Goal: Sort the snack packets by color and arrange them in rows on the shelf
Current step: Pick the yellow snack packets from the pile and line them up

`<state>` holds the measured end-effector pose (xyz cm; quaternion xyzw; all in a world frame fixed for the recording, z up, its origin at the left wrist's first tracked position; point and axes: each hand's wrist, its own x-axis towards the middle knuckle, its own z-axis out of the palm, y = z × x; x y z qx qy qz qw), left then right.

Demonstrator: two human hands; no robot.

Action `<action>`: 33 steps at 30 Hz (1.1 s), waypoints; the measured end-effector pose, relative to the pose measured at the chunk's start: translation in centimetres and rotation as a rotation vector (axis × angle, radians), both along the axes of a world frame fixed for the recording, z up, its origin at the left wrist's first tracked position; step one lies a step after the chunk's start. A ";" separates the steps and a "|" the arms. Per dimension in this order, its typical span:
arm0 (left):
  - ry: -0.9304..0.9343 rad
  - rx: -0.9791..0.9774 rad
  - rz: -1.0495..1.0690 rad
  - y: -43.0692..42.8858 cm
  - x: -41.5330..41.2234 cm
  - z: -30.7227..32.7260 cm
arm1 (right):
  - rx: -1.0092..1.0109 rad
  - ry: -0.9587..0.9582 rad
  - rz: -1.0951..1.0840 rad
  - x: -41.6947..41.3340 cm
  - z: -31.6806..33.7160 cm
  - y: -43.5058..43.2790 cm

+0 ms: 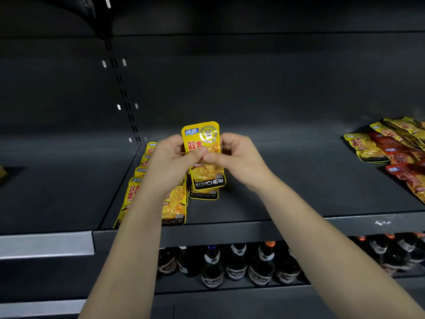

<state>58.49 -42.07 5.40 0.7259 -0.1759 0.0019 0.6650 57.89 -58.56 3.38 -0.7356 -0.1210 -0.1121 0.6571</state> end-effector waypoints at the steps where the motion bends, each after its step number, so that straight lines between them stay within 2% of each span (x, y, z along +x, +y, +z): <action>1: -0.029 0.070 -0.009 0.4 0.0 0.1 | -0.033 0.016 -0.004 -0.1 0.2 -0.1; 6: -0.264 0.678 0.181 3.5 0.6 0.7 | -0.059 0.211 -0.009 -0.6 0.1 -0.3; 10: -0.344 0.840 0.285 5.0 1.0 0.0 | -0.141 0.329 -0.021 -1.2 -1.7 0.3; 15: -0.345 0.844 0.306 5.4 0.7 -1.0 | -0.217 0.367 -0.062 -1.4 -3.2 1.3; 21: -0.357 0.862 0.315 5.1 0.6 -1.6 | -0.532 0.329 -0.142 -2.2 -2.4 1.8; 29: -0.365 0.898 0.348 4.5 0.3 -1.4 | -0.687 0.358 -0.215 -2.2 -1.8 2.0; 33: -0.392 0.915 0.339 3.2 0.4 -1.0 | -0.685 0.325 -0.219 -2.7 -1.7 1.7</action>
